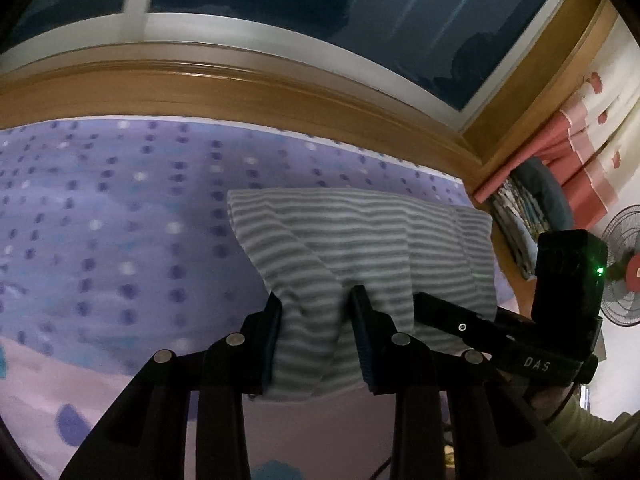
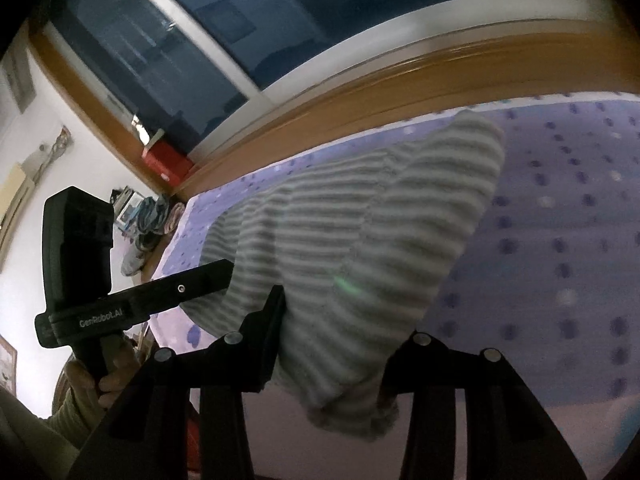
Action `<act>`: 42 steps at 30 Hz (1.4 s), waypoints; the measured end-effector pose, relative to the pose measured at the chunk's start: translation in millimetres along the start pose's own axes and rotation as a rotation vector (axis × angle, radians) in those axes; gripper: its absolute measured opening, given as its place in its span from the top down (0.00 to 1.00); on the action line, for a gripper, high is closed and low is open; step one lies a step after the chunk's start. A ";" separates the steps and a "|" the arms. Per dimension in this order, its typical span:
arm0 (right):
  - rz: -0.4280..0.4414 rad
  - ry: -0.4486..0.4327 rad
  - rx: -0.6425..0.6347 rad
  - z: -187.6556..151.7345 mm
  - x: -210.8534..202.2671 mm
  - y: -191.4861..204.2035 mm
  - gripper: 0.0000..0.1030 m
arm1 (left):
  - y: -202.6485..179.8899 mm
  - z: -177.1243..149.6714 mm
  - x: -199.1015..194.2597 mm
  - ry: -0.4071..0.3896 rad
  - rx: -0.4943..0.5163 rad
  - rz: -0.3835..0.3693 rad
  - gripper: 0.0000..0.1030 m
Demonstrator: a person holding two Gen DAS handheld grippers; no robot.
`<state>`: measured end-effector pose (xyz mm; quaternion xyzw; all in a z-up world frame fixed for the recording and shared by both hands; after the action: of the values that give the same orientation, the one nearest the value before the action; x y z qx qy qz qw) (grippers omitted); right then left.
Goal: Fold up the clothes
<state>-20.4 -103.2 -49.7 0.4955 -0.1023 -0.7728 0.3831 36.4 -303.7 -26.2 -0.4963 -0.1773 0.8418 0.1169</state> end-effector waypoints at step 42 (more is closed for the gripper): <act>0.081 0.065 -0.143 16.7 235.2 302.0 0.60 | 325.3 -24.6 -180.0 -0.108 -0.098 0.089 0.69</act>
<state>63.0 -477.1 -40.9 0.4872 -0.0545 -0.7455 0.4515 137.5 -662.3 -28.9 -0.4627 -0.2019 0.8620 0.0451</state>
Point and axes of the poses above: each gripper's, at about its wrist camera, not at the fingertips, and x roughly the way its jaws point, y to its left, z to its top, the point moved 2 cm from there along x, roughly the way its jaws point, and after that the axes turned 7 degrees about y, right-handed, at the moved point
